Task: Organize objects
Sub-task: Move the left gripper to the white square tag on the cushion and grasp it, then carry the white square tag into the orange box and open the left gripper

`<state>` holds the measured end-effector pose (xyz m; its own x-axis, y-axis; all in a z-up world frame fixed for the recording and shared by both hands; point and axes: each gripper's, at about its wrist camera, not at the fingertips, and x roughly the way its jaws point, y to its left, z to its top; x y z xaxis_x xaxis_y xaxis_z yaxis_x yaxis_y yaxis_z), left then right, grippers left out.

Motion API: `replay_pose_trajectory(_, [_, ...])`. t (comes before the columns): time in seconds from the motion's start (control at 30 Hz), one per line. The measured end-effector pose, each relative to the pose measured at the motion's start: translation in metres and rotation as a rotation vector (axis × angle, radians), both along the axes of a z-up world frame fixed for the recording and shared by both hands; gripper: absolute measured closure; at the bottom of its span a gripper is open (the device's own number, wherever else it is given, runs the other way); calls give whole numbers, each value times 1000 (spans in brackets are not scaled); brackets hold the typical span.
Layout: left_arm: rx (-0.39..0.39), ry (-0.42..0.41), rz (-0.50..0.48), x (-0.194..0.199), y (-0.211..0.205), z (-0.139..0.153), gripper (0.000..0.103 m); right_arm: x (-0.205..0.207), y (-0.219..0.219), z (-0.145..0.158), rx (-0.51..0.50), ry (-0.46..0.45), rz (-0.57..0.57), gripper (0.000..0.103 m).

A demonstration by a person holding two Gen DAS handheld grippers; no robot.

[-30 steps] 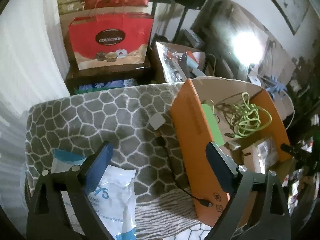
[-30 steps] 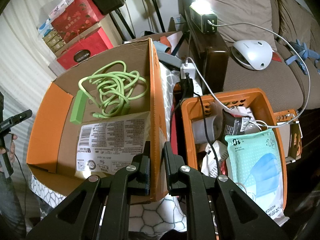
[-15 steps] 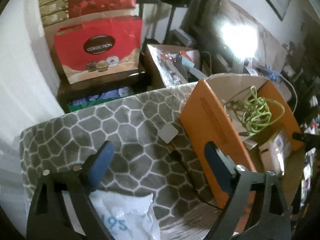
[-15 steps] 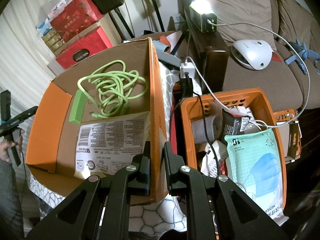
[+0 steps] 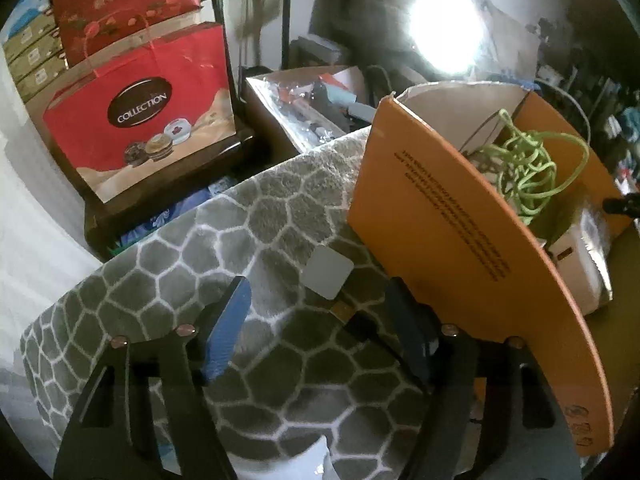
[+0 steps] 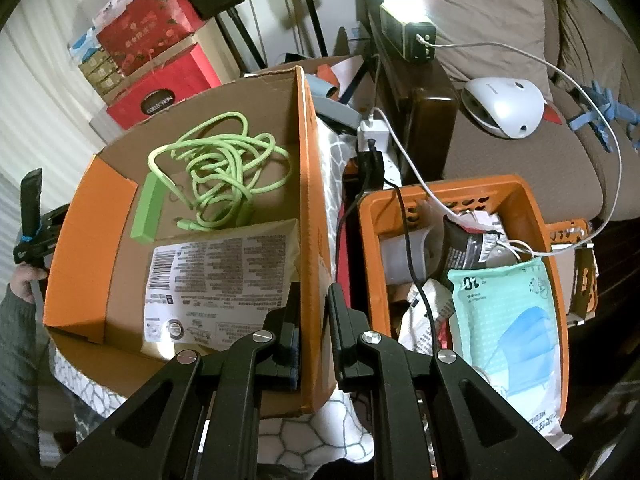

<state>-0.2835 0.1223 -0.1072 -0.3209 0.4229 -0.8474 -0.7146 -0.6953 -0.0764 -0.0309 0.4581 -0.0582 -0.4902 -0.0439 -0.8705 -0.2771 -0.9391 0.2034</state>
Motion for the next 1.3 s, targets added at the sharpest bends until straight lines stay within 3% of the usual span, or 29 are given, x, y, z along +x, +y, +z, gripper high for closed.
replay_pose_trajectory(0.17, [-30, 17, -20, -2, 8, -6, 52, -1, 0, 0, 2, -5, 1, 91])
replay_pose_trajectory(0.23, [-38, 9, -29, -3, 10, -9, 73, -2, 0, 0, 3, -7, 1, 91])
replay_pose_trajectory(0.3, [-31, -12, -28, -5, 9, -11, 82, -2, 0, 0, 2, -7, 0, 91])
replay_pose_trajectory(0.5, [46, -18, 4, -8, -5, -2, 83, -3, 0, 1, 2, -6, 1, 91])
replay_pose_trajectory(0.73, [133, 2, 26, 0, -22, 29, 83, -3, 0, 0, -2, -4, 0, 91])
replay_pose_trajectory(1.3, [211, 86, -103, 84, -1, 104, 83, -3, 4, 0, -30, 12, -8, 91])
